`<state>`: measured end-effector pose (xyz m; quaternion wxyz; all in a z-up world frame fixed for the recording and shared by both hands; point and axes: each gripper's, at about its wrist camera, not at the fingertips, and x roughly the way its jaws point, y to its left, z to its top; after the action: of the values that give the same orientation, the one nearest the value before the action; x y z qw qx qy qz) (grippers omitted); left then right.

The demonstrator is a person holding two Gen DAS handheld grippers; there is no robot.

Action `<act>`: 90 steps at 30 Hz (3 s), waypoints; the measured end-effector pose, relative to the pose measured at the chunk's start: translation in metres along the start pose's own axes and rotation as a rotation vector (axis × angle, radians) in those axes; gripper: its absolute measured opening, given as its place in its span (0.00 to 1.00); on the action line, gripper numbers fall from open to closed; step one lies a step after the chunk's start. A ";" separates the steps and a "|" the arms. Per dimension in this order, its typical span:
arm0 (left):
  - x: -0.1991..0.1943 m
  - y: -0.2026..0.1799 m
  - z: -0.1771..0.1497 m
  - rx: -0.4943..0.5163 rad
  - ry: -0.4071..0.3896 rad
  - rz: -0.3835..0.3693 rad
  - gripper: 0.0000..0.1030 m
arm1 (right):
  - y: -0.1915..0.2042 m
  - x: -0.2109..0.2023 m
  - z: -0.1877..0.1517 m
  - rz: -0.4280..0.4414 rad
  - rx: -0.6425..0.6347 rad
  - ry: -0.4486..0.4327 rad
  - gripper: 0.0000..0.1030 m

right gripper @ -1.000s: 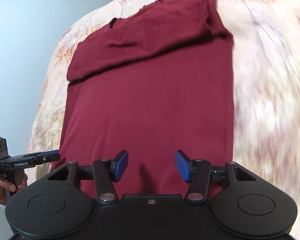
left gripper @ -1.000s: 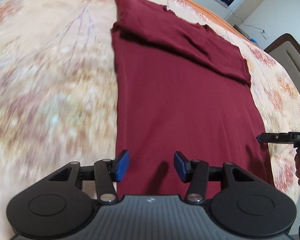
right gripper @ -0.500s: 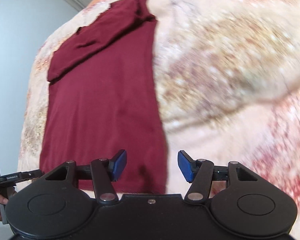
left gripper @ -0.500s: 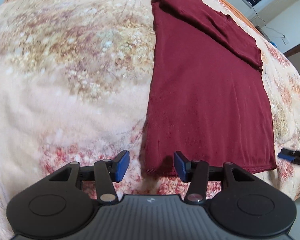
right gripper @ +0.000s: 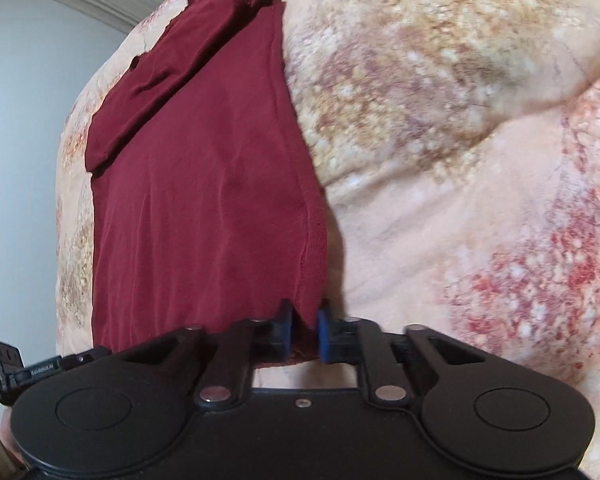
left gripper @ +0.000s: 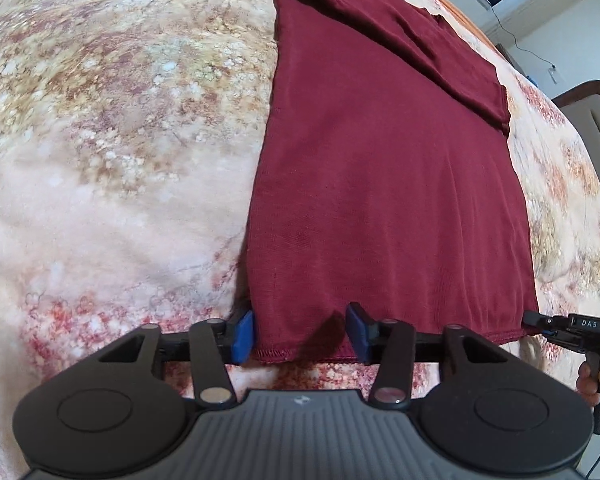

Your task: Fold small clothes

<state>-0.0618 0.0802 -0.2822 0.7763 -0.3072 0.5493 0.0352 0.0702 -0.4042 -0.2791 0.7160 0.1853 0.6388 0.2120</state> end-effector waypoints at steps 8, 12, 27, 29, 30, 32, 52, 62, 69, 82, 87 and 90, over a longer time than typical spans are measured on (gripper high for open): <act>-0.022 0.001 -0.001 -0.009 -0.037 0.014 0.07 | 0.007 -0.019 0.010 0.038 -0.019 0.024 0.06; -0.043 0.001 0.001 -0.041 -0.078 -0.039 0.06 | 0.010 -0.042 0.017 0.117 -0.012 0.004 0.06; -0.025 0.019 -0.025 -0.098 -0.007 0.010 0.05 | -0.008 -0.033 -0.014 0.072 0.044 0.062 0.06; -0.020 0.015 -0.021 -0.075 0.005 0.022 0.07 | -0.004 -0.026 -0.014 0.024 0.026 0.061 0.08; -0.020 0.014 -0.019 -0.065 0.010 0.028 0.10 | -0.002 -0.024 -0.013 0.021 0.022 0.063 0.11; -0.022 0.013 -0.018 -0.060 0.014 0.031 0.13 | 0.000 -0.024 -0.012 -0.004 0.015 0.063 0.24; -0.047 0.006 -0.017 0.025 -0.068 0.077 0.59 | 0.034 -0.082 0.007 -0.103 -0.013 -0.094 0.56; -0.042 0.017 -0.016 -0.010 -0.073 0.077 0.64 | 0.062 -0.103 0.010 -0.121 -0.091 -0.131 0.61; -0.059 0.025 -0.048 -0.071 -0.105 0.156 0.64 | 0.061 -0.106 0.016 -0.081 -0.144 -0.127 0.61; -0.102 -0.032 -0.114 -0.087 -0.136 0.287 0.71 | 0.014 -0.098 -0.005 0.041 -0.169 -0.042 0.66; -0.119 -0.059 -0.132 -0.046 -0.131 0.350 0.79 | 0.005 -0.080 -0.017 0.088 -0.172 0.008 0.67; -0.124 -0.068 -0.132 -0.030 -0.146 0.361 0.82 | 0.007 -0.074 -0.019 0.096 -0.179 0.022 0.69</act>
<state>-0.1939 -0.0083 -0.1713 0.7907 -0.2117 0.5370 0.2041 0.0440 -0.4382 -0.2154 0.7118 0.1484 0.6153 0.3044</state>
